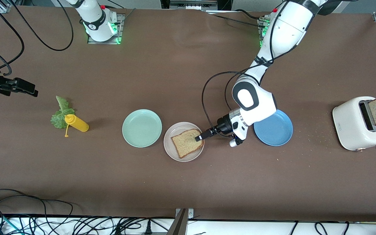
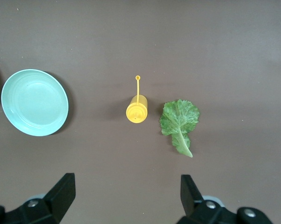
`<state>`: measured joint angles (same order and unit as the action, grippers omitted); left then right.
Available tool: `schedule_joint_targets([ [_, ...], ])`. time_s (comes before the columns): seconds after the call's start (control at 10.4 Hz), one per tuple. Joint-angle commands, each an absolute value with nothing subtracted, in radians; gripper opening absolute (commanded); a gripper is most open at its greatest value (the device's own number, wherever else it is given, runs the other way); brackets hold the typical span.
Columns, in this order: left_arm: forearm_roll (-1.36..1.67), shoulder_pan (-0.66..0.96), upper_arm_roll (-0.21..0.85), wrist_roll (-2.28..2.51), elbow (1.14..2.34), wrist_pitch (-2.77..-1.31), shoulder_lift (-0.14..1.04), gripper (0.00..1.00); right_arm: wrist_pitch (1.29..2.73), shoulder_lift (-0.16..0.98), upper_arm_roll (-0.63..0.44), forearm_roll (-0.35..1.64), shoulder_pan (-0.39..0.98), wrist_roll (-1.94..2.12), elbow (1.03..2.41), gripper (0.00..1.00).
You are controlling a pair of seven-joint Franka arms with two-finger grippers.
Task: Make sandwich on beige plate with both arms
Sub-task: 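Release the bread while the right gripper reaches the lettuce leaf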
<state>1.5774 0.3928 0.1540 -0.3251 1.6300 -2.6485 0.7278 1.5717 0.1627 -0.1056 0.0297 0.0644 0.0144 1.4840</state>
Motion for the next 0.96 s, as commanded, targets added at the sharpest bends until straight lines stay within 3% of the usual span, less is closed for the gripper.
schedule_joint_targets([
  [0.0, 1.560, 0.396, 0.149, -0.336, 1.634, -2.669, 0.724, 1.00, 1.578, 0.196, -0.106, 0.028, 0.061, 0.020, 1.489, 1.00],
  [0.67, 1.367, 0.264, 0.149, -0.319, 1.923, -2.666, 0.451, 1.00, 1.586, 0.282, -0.109, -0.049, 0.006, 0.025, 1.509, 1.00],
  [0.86, 1.245, 0.186, 0.150, -0.316, 1.992, -2.652, 0.402, 1.00, 1.647, 0.296, -0.110, -0.057, 0.005, 0.026, 1.576, 1.00],
])
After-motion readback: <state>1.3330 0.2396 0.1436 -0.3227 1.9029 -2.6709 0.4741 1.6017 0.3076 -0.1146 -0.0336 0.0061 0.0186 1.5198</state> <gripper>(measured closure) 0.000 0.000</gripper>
